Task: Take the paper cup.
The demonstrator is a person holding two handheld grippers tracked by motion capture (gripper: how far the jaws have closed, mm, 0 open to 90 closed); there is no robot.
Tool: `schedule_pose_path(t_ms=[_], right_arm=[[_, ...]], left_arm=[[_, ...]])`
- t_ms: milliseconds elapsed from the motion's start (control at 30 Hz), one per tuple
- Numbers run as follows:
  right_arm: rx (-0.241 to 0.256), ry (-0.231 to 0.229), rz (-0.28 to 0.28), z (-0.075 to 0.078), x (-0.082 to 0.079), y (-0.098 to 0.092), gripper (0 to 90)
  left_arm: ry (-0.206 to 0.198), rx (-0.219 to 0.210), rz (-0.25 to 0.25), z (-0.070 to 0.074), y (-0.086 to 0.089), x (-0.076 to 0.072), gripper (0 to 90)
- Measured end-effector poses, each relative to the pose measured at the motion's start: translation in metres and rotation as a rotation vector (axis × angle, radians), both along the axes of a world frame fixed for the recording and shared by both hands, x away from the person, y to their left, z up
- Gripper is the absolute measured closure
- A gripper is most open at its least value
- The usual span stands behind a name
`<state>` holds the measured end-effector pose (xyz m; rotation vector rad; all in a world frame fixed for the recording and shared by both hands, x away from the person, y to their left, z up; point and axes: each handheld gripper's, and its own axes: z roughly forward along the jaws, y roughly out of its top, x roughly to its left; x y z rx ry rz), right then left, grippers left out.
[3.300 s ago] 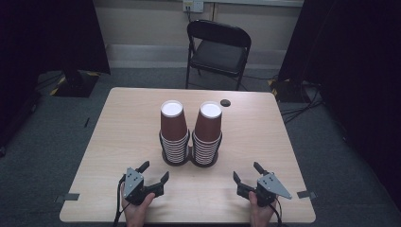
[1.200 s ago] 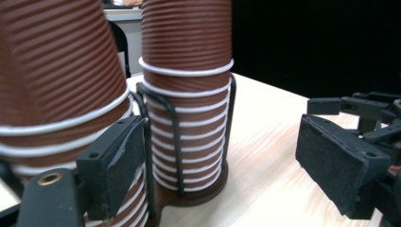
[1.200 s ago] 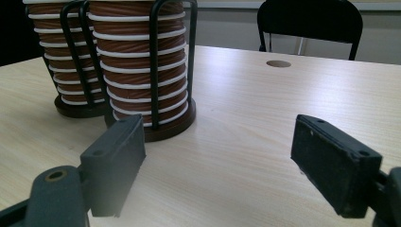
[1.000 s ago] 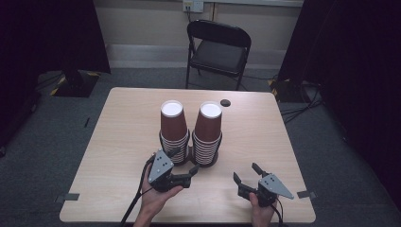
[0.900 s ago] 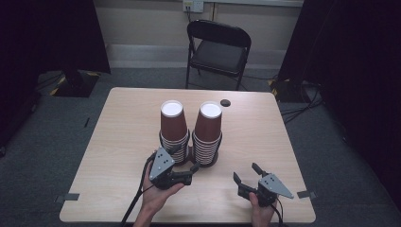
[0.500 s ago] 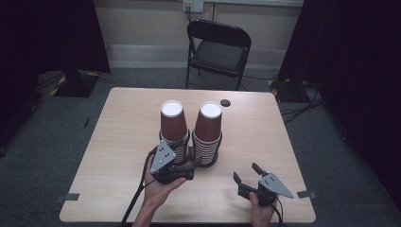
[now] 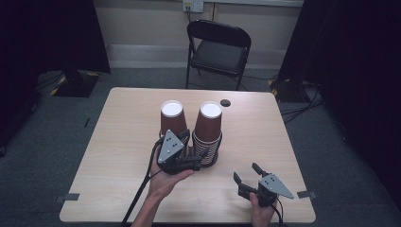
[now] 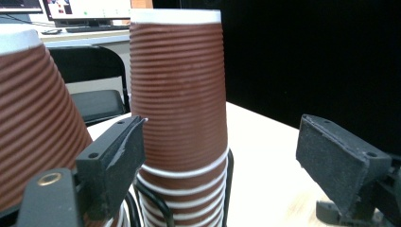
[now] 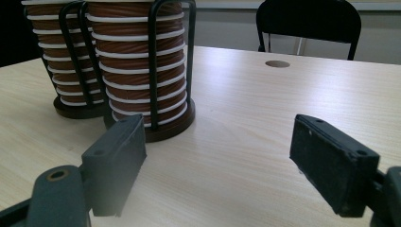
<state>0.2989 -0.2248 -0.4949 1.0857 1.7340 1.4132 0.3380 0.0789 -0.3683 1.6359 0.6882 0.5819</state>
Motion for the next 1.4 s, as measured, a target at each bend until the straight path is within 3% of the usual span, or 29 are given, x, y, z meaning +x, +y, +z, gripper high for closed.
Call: schedule_pose_path(t_ms=[433,533,667,1000,1133,1167,1400], right_arm=[[0.003,0.001,0.002,0.0,0.0,0.0,18.2],[0.002,0.001,0.002,0.0,0.0,0.0,18.3],[0.003,0.0,0.002,0.0,0.0,0.0,18.2],[0.002,0.001,0.005,0.0,0.0,0.0,18.2],[0.003,0.002,0.008,0.0,0.0,0.0,18.2],[0.002,0.0,0.008,0.0,0.0,0.0,18.2],[0.001,0.0,0.01,0.0,0.0,0.0,18.2]], left_arm=[[-0.016,-0.012,0.017,0.021,-0.011,0.014,16.0],[-0.023,0.005,0.029,0.027,-0.015,0.019,16.0],[-0.018,-0.016,0.026,0.03,-0.018,0.023,15.9],[-0.028,0.031,0.059,0.034,-0.03,0.034,16.5],[-0.033,0.047,0.099,0.034,-0.033,0.041,17.5],[-0.018,0.055,0.114,0.034,-0.034,0.045,17.5],[-0.037,0.076,0.136,0.039,-0.043,0.052,18.3]])
